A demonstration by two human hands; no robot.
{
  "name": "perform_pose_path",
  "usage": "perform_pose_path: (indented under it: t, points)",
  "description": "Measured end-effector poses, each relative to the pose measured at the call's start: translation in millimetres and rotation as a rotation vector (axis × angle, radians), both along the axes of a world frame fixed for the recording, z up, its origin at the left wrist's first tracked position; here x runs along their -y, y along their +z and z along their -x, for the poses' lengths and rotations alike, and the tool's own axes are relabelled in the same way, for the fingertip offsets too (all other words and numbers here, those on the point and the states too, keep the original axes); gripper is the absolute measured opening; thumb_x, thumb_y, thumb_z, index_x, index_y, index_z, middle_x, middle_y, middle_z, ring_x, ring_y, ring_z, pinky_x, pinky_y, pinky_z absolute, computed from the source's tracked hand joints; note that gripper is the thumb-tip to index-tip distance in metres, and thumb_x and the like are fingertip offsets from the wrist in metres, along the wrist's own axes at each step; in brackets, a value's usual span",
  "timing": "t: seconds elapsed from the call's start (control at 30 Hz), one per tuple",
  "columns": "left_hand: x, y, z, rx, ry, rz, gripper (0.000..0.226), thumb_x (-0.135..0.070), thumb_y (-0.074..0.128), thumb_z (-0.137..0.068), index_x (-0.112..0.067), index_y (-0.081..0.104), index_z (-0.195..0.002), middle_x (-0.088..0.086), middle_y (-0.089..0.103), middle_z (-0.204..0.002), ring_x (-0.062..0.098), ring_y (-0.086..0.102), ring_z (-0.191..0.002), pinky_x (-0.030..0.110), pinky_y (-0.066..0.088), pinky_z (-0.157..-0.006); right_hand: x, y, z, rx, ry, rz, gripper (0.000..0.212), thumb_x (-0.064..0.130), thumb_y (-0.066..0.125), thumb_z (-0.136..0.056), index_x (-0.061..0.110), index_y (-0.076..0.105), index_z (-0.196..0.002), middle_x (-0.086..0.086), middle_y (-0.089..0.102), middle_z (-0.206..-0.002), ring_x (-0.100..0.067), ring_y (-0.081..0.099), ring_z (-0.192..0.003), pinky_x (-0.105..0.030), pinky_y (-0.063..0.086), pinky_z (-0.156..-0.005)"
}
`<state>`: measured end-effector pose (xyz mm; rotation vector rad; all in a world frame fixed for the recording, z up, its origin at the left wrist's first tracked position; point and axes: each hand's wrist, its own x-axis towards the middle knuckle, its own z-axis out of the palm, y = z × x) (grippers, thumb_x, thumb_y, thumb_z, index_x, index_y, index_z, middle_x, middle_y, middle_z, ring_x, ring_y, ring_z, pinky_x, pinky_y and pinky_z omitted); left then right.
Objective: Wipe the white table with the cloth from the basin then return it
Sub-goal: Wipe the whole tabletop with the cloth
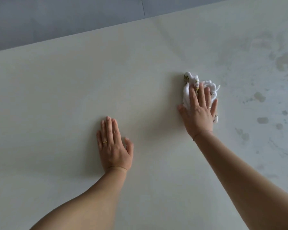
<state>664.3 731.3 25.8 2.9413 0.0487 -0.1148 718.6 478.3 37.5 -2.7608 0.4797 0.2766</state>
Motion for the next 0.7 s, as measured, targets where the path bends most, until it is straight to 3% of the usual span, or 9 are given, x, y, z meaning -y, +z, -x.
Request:
perform_pose_path:
  t: [0.17, 0.3, 0.37, 0.4, 0.47, 0.53, 0.6, 0.7]
  points:
    - [-0.4, 0.2, 0.3, 0.004, -0.003, 0.002, 0.067, -0.028, 0.036, -0.083, 0.002, 0.035, -0.143, 0.017, 0.030, -0.153, 0.034, 0.026, -0.141, 0.046, 0.016, -0.116, -29.8, 18.1, 21.8, 0.124, -0.125, -0.120, 0.039, 0.006, 0.048, -0.092, 0.016, 0.055, -0.128, 0.000, 0.023, -0.156, -0.024, 0.010, -0.146, -0.046, 0.003, -0.117]
    - [-0.3, 1.7, 0.8, -0.019, 0.000, -0.002, 0.067, -0.029, 0.036, -0.083, 0.001, 0.033, -0.143, 0.016, 0.028, -0.153, 0.033, 0.025, -0.142, 0.046, 0.017, -0.116, -43.1, 52.7, 34.4, 0.141, -0.299, -0.371, 0.024, 0.007, 0.048, -0.094, 0.015, 0.062, -0.111, -0.001, 0.022, -0.156, -0.023, 0.024, -0.141, -0.046, 0.018, -0.115]
    - [-0.4, 1.4, 0.9, -0.019, -0.006, -0.008, 0.067, -0.028, 0.036, -0.083, 0.002, 0.034, -0.143, 0.018, 0.029, -0.153, 0.034, 0.025, -0.142, 0.047, 0.019, -0.115, -45.5, 77.0, 41.3, 0.205, -0.437, -0.678, 0.017, 0.010, 0.051, -0.094, 0.020, 0.065, -0.096, 0.001, 0.041, -0.142, -0.021, 0.040, -0.129, -0.037, 0.034, -0.107]
    - [-0.3, 1.4, 0.9, -0.020, -0.007, -0.015, 0.067, -0.028, 0.036, -0.083, 0.002, 0.034, -0.143, 0.018, 0.029, -0.153, 0.035, 0.026, -0.142, 0.048, 0.020, -0.115, -43.2, 88.4, 44.6, 0.213, -0.505, -0.909, 0.016, 0.012, 0.053, -0.092, 0.021, 0.066, -0.094, 0.003, 0.053, -0.126, -0.019, 0.050, -0.117, -0.031, 0.042, -0.097]
    - [-0.3, 1.7, 1.0, -0.025, -0.009, -0.029, 0.066, -0.028, 0.034, -0.084, 0.003, 0.034, -0.143, 0.019, 0.029, -0.152, 0.035, 0.026, -0.141, 0.049, 0.021, -0.114, -31.0, 103.6, 51.1, 0.127, -0.620, -1.404, 0.022, 0.014, 0.053, -0.088, 0.012, 0.066, -0.106, -0.003, 0.067, -0.109, -0.019, 0.061, -0.099, -0.028, 0.048, -0.083]
    - [-0.1, 1.8, 1.1, -0.022, -0.010, -0.029, 0.065, -0.028, 0.034, -0.085, 0.002, 0.033, -0.143, 0.018, 0.029, -0.153, 0.035, 0.026, -0.142, 0.049, 0.021, -0.114, -14.7, 106.0, 55.4, 0.007, -0.746, -1.617, 0.035, 0.015, 0.048, -0.086, 0.001, 0.060, -0.117, -0.015, 0.067, -0.111, -0.026, 0.064, -0.099, -0.035, 0.051, -0.083]
    - [0.1, 1.7, 1.3, -0.015, -0.008, -0.017, 0.065, -0.027, 0.035, -0.085, 0.002, 0.033, -0.143, 0.018, 0.028, -0.153, 0.035, 0.025, -0.142, 0.049, 0.021, -0.115, -2.8, 97.5, 58.1, -0.039, -0.825, -1.490, 0.029, 0.009, 0.044, -0.091, -0.002, 0.059, -0.113, -0.018, 0.064, -0.102, -0.028, 0.061, -0.091, -0.037, 0.049, -0.078]
    - [0.4, 2.4, 0.6, -0.004, -0.009, 0.001, 0.066, -0.028, 0.035, -0.084, 0.002, 0.035, -0.142, 0.018, 0.029, -0.152, 0.035, 0.026, -0.141, 0.048, 0.019, -0.115, 7.8, 79.7, 59.0, -0.016, -0.721, -0.852, 0.025, 0.004, 0.047, -0.092, 0.006, 0.061, -0.113, -0.012, 0.061, -0.100, -0.025, 0.056, -0.093, -0.032, 0.042, -0.080]
